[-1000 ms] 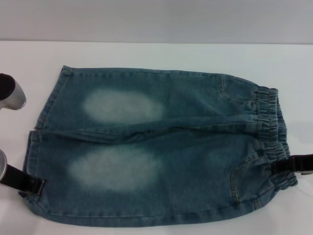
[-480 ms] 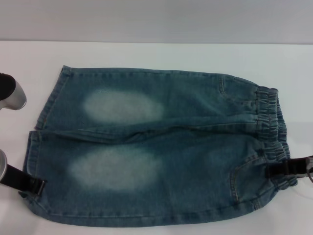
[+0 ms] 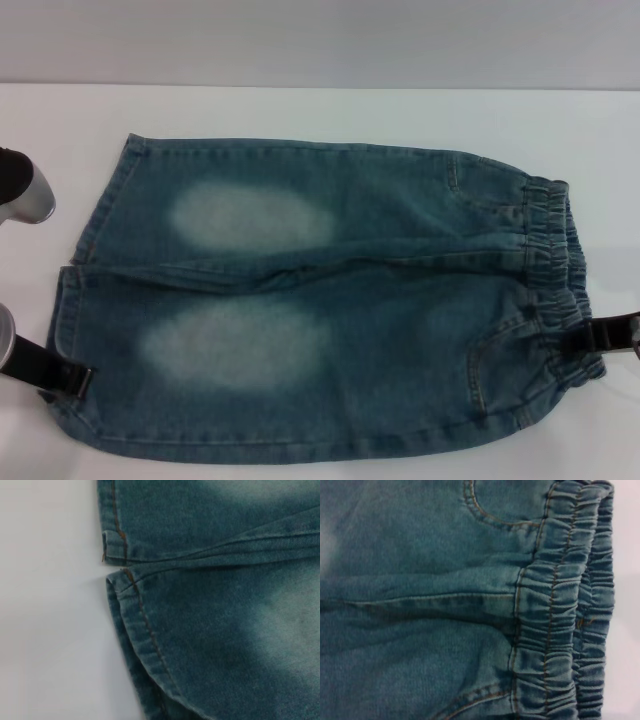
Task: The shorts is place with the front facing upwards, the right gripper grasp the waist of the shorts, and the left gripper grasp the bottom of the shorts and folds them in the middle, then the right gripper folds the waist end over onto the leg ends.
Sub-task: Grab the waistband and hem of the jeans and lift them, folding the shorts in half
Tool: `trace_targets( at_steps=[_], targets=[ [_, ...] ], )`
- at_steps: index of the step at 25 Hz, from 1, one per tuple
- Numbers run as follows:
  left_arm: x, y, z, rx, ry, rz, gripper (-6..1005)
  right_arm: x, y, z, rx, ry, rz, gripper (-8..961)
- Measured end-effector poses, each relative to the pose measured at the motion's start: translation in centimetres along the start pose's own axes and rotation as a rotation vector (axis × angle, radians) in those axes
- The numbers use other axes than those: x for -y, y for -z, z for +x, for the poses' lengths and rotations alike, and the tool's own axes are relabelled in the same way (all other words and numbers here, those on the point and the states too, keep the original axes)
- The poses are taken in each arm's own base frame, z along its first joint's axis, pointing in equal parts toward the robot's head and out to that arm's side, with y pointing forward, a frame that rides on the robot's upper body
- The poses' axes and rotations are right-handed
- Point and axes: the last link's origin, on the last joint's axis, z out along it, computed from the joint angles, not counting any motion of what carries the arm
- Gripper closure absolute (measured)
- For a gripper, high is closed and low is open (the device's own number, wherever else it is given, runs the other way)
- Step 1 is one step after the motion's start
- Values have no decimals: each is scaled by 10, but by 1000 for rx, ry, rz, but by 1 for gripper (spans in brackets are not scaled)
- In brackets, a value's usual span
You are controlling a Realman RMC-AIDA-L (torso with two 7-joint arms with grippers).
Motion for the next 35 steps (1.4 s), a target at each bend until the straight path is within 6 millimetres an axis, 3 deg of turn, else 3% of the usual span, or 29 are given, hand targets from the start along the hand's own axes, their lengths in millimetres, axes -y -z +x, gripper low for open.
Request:
trace_targets(
  at_steps=[13,19,28,35],
  targets=[
    [-2,1,1,-4,-10,-4,976,-4,-2,0,-7,28,-7,954],
    [0,8,6,-48,-5,-1,975,-6,6,-9,58,15,-88,954],
    [20,15,20,-167,41,12,975,-4,20,-32,261,-4,-220,955],
    [46,26,32,-305,112,21,974,24,7,-41,427,-164,-389,954]
  ],
)
